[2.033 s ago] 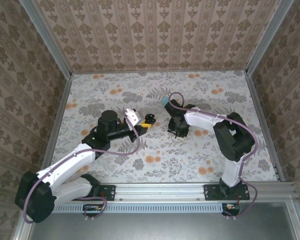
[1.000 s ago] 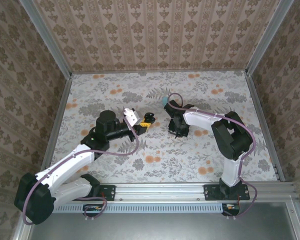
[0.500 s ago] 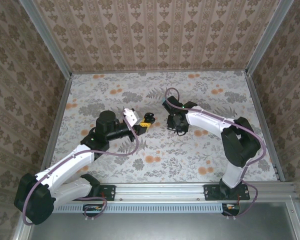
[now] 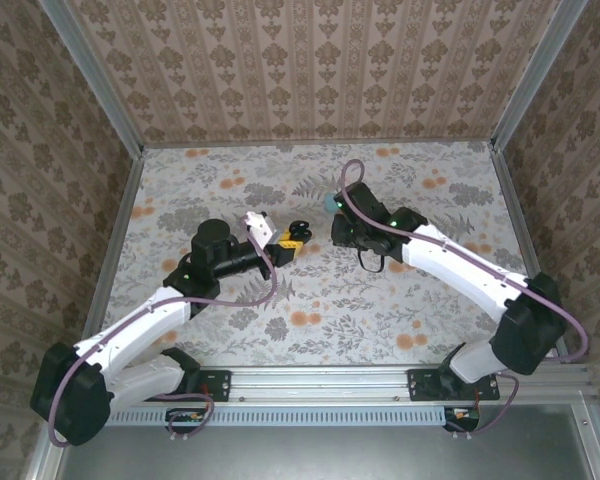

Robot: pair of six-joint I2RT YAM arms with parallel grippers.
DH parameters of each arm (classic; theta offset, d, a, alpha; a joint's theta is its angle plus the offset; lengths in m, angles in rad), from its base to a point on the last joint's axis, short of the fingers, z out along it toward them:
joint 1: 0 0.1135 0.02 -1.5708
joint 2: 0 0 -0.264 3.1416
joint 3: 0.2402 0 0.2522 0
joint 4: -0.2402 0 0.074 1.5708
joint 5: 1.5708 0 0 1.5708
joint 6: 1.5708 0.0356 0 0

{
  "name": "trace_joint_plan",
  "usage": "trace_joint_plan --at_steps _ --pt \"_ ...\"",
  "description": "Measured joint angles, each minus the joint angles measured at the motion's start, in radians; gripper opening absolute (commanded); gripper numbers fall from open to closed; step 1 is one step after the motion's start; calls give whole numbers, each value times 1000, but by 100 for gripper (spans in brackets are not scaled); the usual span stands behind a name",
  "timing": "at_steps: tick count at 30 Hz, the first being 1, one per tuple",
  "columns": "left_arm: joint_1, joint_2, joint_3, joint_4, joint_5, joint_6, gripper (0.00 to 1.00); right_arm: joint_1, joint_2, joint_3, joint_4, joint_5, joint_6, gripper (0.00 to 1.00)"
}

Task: Insert the wireless bluetooth earbuds into the charging case

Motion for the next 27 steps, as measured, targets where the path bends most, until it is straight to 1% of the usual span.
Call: trace_joint_plan --at_steps 5,11,19,27 --pt "0 13 0 20 7 -26 0 21 -95 -39 89 0 -30 18" --pt "0 32 0 45 11 -59 0 49 -164 -79 192 0 -61 18" --pt "0 44 10 48 23 -100 0 103 -204 -107 326 -1 -148 18" --pt "0 44 26 58 29 -128 0 115 -207 -108 408 -31 -223 18"
